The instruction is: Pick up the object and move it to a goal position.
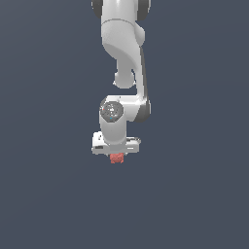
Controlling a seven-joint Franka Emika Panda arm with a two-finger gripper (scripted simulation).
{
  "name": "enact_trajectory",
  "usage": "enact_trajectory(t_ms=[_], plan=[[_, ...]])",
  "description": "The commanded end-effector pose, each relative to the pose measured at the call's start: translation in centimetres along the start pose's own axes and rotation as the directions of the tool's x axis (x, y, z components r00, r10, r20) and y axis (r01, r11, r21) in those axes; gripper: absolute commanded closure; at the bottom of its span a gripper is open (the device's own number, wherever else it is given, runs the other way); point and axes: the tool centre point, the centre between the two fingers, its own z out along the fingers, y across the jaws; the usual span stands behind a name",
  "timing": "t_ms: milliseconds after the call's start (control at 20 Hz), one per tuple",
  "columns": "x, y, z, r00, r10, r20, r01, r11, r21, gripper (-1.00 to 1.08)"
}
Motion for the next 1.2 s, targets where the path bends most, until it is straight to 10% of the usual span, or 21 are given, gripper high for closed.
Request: enact_trajectory(t_ms=[0, 1150], plan=[[-1.1, -0.4, -0.7, 1.0, 0.0, -0.001, 0.0, 1.0, 0.0, 1.08], [-14.3, -5.5, -8.7, 1.0, 0.0, -0.001, 0.0, 1.0, 0.0, 1.08]])
